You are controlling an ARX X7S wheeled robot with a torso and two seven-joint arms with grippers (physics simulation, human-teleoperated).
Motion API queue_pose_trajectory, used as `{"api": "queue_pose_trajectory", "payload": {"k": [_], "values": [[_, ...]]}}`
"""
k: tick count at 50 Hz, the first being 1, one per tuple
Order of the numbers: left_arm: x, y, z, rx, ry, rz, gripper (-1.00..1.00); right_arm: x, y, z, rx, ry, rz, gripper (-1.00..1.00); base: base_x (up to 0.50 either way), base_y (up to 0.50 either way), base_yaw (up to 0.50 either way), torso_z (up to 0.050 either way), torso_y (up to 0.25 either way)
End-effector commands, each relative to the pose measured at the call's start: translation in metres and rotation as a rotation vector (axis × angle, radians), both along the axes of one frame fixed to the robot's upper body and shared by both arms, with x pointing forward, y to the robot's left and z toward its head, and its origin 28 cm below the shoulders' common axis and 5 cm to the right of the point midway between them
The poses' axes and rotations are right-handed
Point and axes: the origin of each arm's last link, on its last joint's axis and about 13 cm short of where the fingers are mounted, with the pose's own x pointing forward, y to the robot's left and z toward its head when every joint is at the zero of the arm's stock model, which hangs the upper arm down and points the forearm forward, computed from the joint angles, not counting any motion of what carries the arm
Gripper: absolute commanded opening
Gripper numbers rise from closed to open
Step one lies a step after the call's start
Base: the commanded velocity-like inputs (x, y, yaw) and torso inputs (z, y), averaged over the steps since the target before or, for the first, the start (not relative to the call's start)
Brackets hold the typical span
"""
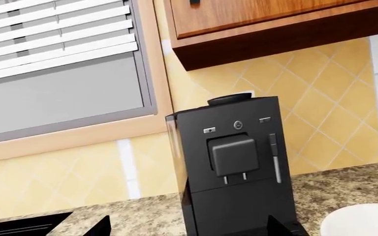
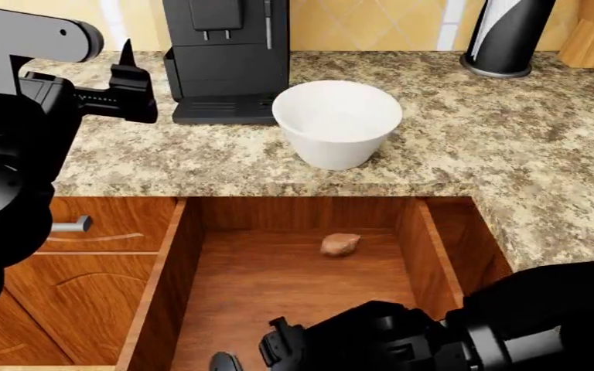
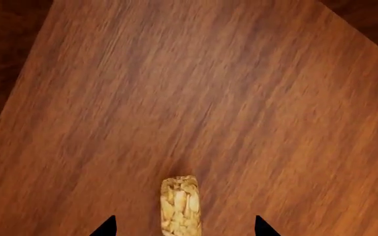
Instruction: Place the bar in the bowl and close the drawer.
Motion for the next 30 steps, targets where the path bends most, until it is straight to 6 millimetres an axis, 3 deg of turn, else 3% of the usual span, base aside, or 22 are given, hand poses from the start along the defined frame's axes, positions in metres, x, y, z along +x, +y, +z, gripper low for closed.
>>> {"api": "queue_pose_trajectory", "payload": {"k": [1, 30], "values": [[0.001, 0.0, 0.0, 0.0, -0.001, 0.001, 1.0, -0.019, 0.0, -0.013, -0.024, 0.022, 0.002, 1.0, 0.0, 0.0, 0.0, 0.0, 0.0], [0.001, -0.001, 0.001, 0.005, -0.003, 0.001, 1.0, -0.021, -0.013, -0.02, -0.12, -0.007, -0.049, 1.0, 0.0, 0.0, 0.0, 0.0, 0.0]]}}
